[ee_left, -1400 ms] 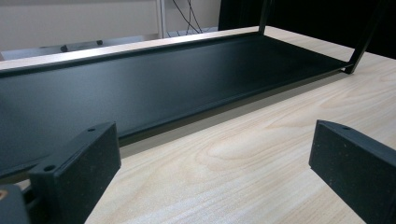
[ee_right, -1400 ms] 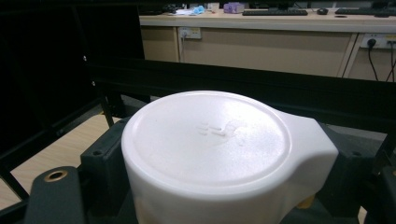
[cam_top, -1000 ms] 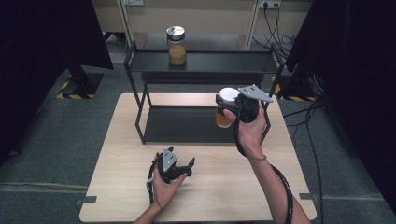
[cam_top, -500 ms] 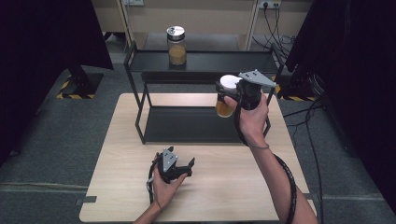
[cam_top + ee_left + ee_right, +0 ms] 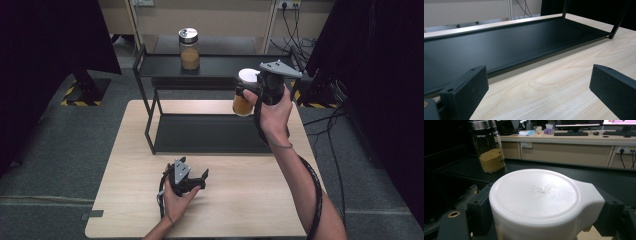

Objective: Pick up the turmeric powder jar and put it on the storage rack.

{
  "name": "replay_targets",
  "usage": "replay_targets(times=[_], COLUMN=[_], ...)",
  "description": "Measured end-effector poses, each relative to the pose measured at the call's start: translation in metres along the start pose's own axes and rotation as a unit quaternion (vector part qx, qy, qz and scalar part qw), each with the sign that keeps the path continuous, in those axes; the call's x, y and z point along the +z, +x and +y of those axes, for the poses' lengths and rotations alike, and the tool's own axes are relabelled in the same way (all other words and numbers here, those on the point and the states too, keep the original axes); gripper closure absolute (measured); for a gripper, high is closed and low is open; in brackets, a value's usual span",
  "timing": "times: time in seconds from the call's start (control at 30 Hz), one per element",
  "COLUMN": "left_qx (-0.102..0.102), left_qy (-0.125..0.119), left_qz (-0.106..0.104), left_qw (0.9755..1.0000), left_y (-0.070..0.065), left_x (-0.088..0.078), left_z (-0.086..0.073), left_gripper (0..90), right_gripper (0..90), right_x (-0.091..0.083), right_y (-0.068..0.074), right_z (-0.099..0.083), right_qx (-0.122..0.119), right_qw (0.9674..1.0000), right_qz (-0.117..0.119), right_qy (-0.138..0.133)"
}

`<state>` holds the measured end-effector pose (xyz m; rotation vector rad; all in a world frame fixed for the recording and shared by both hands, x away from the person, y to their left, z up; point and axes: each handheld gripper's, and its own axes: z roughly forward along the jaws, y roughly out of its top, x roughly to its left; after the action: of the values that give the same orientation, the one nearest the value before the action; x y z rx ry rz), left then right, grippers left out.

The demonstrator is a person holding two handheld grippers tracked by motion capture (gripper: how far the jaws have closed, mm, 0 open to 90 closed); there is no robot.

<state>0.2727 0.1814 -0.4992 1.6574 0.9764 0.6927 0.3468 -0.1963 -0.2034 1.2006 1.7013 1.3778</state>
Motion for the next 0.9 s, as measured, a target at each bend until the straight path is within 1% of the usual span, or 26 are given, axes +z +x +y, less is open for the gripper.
replay_targets(times=[0.13,0.67,0.9], left_qx=[0.004,0.003,0.003], left_qy=[0.003,0.001,0.000], left_qz=[-0.001,-0.002,-0.002], left_qw=[1.0000,1.0000,1.0000], left_y=[0.001,0.000,0.000], left_x=[0.000,0.000,0.000], left_z=[0.001,0.000,0.000], left_gripper=[1.3,1.3,1.3], right_gripper=[20.0,20.0,20.0], right_x=[0.002,0.008,0.011], right_y=[0.000,0.000,0.001], right_z=[0.006,0.021,0.029], right_qx=[-0.002,-0.004,-0.004], right_qw=[1.0000,1.0000,0.9999], right_qz=[-0.003,-0.007,-0.009], right_qy=[0.000,-0.002,0.002])
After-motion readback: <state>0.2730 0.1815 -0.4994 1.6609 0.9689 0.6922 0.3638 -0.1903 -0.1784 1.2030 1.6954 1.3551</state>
